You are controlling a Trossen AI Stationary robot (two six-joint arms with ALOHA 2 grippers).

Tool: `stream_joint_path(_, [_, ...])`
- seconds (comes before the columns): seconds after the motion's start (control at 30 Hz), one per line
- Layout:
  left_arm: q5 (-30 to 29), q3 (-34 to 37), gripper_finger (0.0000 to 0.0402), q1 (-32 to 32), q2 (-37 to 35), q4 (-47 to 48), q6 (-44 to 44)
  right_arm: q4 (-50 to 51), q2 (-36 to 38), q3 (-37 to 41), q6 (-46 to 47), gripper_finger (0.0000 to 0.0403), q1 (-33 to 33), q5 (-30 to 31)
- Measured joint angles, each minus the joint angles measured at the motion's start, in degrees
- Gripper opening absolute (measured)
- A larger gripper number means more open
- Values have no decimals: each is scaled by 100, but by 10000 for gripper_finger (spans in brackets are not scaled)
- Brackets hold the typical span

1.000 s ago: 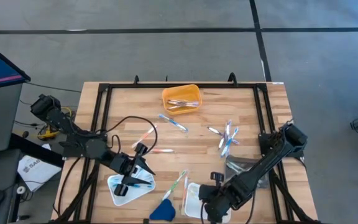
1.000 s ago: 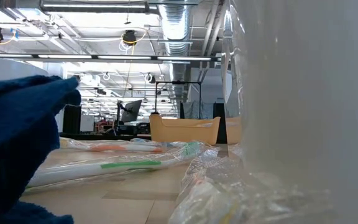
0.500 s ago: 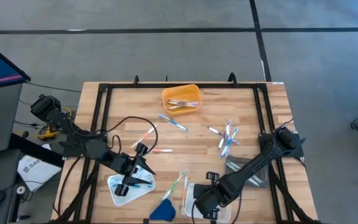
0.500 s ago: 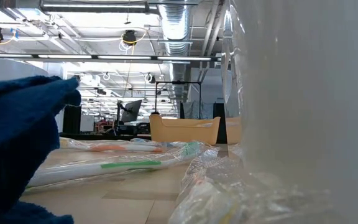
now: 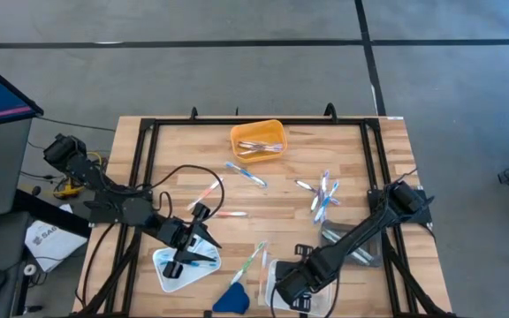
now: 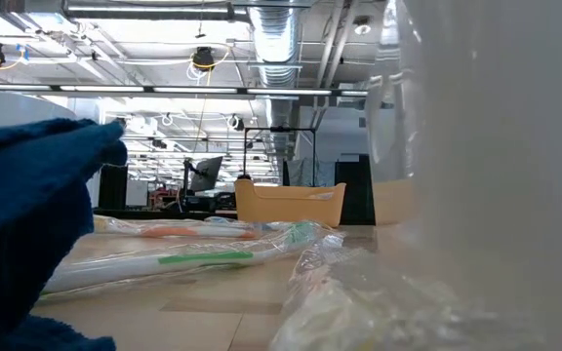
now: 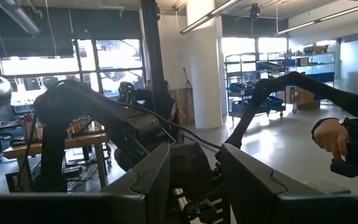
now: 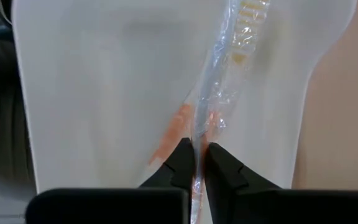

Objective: Pick & Place Toothbrushes
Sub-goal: Put the orange toothbrush into the right white bin

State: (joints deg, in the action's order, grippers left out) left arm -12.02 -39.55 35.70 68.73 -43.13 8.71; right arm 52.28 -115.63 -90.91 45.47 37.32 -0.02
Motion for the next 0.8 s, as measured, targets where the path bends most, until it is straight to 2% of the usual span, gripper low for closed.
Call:
stream_joint_path(0.3, [1, 0, 136, 0, 0, 4, 0, 83, 0, 25, 15, 12, -39, -2])
stream_joint_path(0.57, [1, 0, 136, 0, 0, 7, 0, 78, 0, 438, 139, 13, -173, -91])
stream_joint_path(0.8, [1, 0, 136, 0, 0, 7, 2, -46, 0, 680, 260, 43, -264, -149])
